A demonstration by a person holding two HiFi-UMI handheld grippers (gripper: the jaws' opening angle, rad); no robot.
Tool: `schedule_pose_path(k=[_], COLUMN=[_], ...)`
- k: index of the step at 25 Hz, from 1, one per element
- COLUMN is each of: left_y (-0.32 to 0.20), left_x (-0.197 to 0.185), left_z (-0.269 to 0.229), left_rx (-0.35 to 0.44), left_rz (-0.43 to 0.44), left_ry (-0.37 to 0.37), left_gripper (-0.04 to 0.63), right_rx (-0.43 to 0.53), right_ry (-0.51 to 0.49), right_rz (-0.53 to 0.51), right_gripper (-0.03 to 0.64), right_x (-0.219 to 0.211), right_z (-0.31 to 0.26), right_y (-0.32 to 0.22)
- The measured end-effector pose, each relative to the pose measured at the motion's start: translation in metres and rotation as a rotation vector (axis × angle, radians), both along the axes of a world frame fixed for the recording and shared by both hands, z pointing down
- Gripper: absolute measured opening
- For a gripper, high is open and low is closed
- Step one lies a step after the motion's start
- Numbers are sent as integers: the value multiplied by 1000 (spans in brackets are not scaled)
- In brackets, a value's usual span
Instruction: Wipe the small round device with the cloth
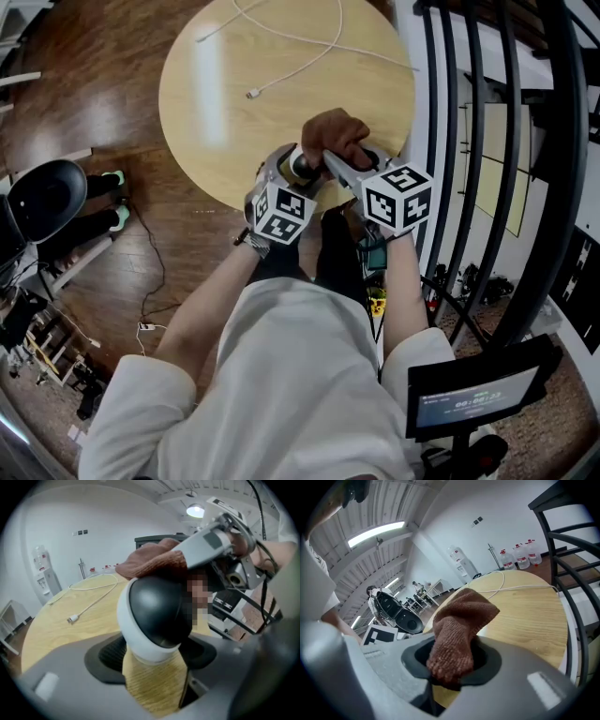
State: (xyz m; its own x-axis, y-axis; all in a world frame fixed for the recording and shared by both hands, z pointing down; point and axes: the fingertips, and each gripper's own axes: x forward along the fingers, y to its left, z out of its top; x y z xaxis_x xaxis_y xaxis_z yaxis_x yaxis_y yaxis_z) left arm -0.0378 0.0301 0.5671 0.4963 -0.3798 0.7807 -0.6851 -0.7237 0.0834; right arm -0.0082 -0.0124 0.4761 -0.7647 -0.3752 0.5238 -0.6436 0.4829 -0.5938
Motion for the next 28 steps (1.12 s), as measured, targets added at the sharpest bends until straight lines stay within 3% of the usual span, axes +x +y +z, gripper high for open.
schedule_pose_path(k=[15,19,22,25,28], left_y=[1,1,4,1,-7], left_x=[-7,-7,-2,-2,-4], left_z=[-3,-1,2,3,6], left_rx=[-18,-17,-18,0,28], left_rz=[4,83,246,414,508], left_ry=[3,19,51,53,20], left_gripper=[362,380,433,436,420], right_rx=[-27,-10,-39,-56,-46], right_ry=[295,376,297,144,34], right_rz=[-100,-104,-37,53,130], right_gripper=[104,104,104,104,104], right_x=[3,3,8,19,35], right_z=[76,86,82,66,46], right_y=[3,-1,-1,5,16])
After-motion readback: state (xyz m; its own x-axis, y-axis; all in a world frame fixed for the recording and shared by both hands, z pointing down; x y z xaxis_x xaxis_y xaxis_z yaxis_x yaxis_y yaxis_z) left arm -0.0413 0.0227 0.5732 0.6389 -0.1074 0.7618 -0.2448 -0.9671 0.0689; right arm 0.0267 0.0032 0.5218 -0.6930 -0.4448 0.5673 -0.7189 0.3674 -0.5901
